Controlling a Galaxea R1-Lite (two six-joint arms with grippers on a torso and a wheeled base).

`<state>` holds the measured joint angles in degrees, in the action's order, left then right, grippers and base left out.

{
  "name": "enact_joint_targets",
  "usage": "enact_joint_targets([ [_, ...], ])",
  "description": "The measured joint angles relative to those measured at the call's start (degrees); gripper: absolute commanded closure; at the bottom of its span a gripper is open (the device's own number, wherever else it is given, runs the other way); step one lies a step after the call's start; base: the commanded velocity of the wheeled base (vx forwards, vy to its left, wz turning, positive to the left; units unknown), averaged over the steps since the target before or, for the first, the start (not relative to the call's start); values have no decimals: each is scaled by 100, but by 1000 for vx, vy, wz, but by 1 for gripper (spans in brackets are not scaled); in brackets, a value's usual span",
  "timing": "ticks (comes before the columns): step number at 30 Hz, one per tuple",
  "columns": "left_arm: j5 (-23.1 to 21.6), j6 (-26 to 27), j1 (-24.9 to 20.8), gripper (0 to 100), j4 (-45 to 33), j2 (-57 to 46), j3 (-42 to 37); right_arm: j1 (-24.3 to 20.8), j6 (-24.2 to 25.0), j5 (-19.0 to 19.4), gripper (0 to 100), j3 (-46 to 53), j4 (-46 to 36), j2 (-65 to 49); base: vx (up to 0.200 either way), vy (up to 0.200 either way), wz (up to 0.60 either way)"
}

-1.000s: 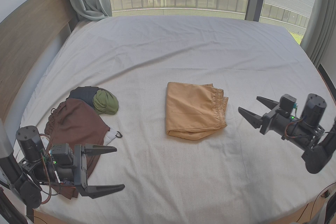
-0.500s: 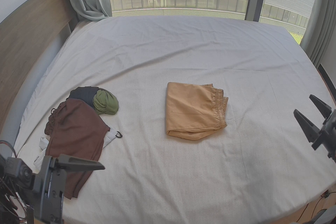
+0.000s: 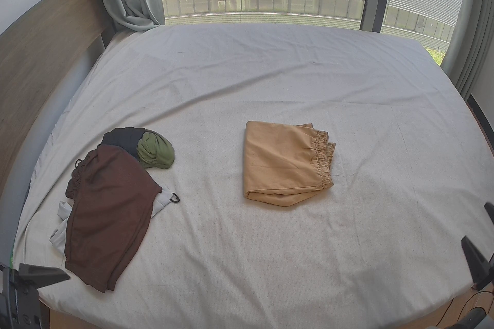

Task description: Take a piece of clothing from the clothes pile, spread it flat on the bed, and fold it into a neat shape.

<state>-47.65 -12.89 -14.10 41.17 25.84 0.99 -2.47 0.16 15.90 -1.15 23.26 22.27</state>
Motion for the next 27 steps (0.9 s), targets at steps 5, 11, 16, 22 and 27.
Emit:
enact_joint_targets([
  [5,549,9,496,0,-1274,-914,2,116,-21,-605,0,-30,-1445,-855,0,0,0],
  [11,2125,501,964,0,-3026,-1725,2,218,208,-1046,0,-56,-2044,-1541,0,0,0],
  [16,3424,745,1211,0,-3490,-2152,2,278,433,-1445,0,-74,-2305,-1883,0,0,0],
  [22,4035,925,1375,0,-3674,-2411,2,327,189,-1948,0,-20,-2419,-2089,0,0,0],
  [27,3862,1005,1406,0,-3685,-2488,2,322,66,-1813,0,10,-2423,-2148,0,0,0],
])
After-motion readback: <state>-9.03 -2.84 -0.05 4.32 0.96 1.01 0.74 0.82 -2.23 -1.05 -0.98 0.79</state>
